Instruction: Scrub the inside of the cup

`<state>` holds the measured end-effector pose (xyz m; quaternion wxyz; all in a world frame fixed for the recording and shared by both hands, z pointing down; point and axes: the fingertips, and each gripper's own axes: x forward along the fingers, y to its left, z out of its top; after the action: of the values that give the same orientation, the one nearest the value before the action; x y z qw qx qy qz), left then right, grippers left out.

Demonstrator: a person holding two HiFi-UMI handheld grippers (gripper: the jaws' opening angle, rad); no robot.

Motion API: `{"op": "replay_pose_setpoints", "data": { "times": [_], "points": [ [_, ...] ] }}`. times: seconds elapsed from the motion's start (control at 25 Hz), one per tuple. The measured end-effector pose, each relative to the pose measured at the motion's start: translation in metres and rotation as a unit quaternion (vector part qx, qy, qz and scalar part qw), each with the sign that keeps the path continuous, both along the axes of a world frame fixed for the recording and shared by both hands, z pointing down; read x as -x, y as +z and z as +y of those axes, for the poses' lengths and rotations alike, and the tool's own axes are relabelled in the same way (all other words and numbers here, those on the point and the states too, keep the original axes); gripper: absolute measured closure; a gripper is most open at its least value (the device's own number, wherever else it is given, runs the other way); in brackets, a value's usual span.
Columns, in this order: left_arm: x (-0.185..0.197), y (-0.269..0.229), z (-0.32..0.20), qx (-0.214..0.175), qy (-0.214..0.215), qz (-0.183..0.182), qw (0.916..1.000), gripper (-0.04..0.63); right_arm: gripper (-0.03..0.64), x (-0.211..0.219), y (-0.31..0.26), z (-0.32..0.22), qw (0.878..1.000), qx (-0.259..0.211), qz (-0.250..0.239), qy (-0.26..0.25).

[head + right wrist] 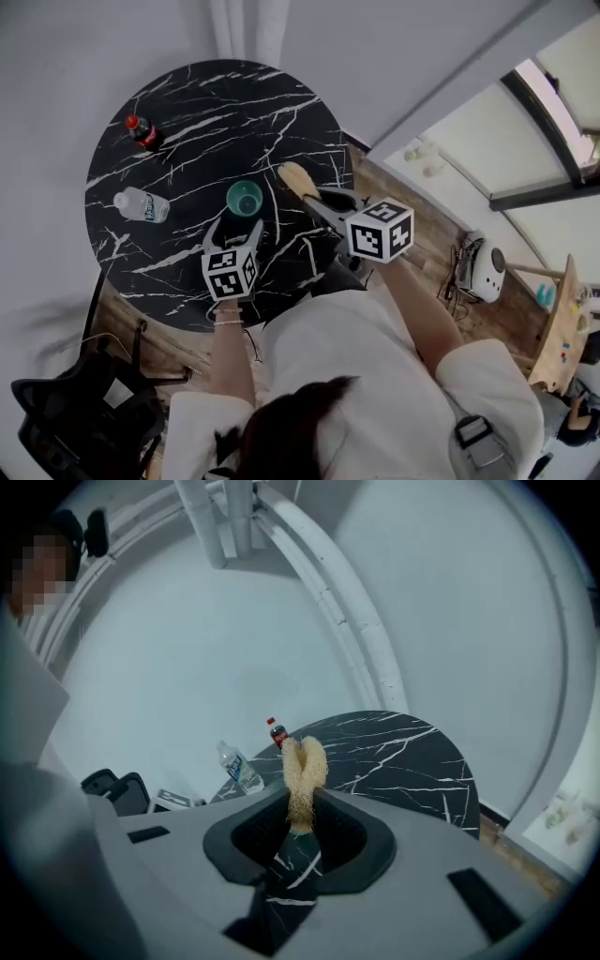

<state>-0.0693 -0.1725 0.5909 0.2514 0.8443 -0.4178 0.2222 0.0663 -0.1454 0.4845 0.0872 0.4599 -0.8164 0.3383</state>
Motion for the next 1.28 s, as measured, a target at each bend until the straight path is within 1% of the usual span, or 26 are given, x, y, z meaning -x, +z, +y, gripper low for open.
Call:
{"op": "replay_pose_setpoints", "data": {
  "times": [0.12,0.2,0.32,0.4,0.52,0.56,0.64,0.68,0.72,0.8,0.84,0.88,0.96,1.0,1.04,1.16,1.28],
  "points": [
    [0.017,-0.013,0.011,0.003,-0.042,0.020,0.9989,0.237,0.537,-0.009,0.015,-0.013,0.999,0.011,0.031,0.011],
    [0.032,-0.028,0.018,-0.006,-0.064,0.030,0.9975,0.272,0.537,-0.009,0.023,-0.022,0.999,0.017,0.037,0.011],
    [0.053,-0.046,0.025,-0.020,-0.098,0.033,0.9944,0.297,0.537,-0.011,0.035,-0.036,0.998,0.023,0.062,0.011],
    [0.066,-0.056,0.027,-0.028,-0.120,0.035,0.9918,0.332,0.537,-0.009,0.045,-0.046,0.996,0.026,0.082,0.007],
    [0.081,-0.071,0.031,-0.043,-0.142,0.035,0.9882,0.380,0.537,-0.002,0.062,-0.054,0.996,0.038,0.076,-0.001],
    [0.086,-0.076,0.032,-0.048,-0.150,0.035,0.9869,0.386,0.537,-0.001,0.069,-0.055,0.996,0.043,0.082,-0.003],
    [0.098,-0.089,0.034,-0.058,-0.170,0.039,0.9831,0.434,0.537,0.001,0.085,-0.055,0.992,0.049,0.117,-0.017],
    [0.104,-0.095,0.035,-0.062,-0.180,0.041,0.9810,0.447,0.537,0.004,0.092,-0.055,0.990,0.052,0.130,-0.028],
    [0.109,-0.100,0.037,-0.066,-0.189,0.041,0.9790,0.460,0.537,0.007,0.098,-0.056,0.988,0.055,0.137,-0.039],
    [0.116,-0.108,0.041,-0.072,-0.206,0.038,0.9752,0.526,0.537,0.012,0.107,-0.059,0.986,0.062,0.145,-0.050],
    [0.118,-0.110,0.043,-0.071,-0.216,0.043,0.9729,0.541,0.537,0.013,0.111,-0.061,0.985,0.064,0.150,-0.051],
    [0.120,-0.112,0.046,-0.066,-0.228,0.059,0.9696,0.548,0.537,0.015,0.114,-0.063,0.984,0.065,0.157,-0.052],
    [0.125,-0.121,0.048,-0.059,-0.256,0.113,0.9582,0.558,0.537,0.018,0.119,-0.068,0.980,0.061,0.178,-0.058],
    [0.127,-0.127,0.047,-0.061,-0.265,0.134,0.9530,0.561,0.535,0.020,0.123,-0.071,0.978,0.061,0.191,-0.062],
    [0.128,-0.133,0.047,-0.067,-0.267,0.142,0.9508,0.565,0.535,0.020,0.128,-0.072,0.975,0.063,0.204,-0.068],
    [0.132,-0.146,0.050,-0.084,-0.267,0.129,0.9514,0.566,0.535,0.022,0.140,-0.069,0.966,0.080,0.231,-0.085],
    [0.141,-0.149,0.056,-0.087,-0.280,0.125,0.9479,0.569,0.533,0.023,0.150,-0.066,0.964,0.089,0.236,-0.082]
  ]
}}
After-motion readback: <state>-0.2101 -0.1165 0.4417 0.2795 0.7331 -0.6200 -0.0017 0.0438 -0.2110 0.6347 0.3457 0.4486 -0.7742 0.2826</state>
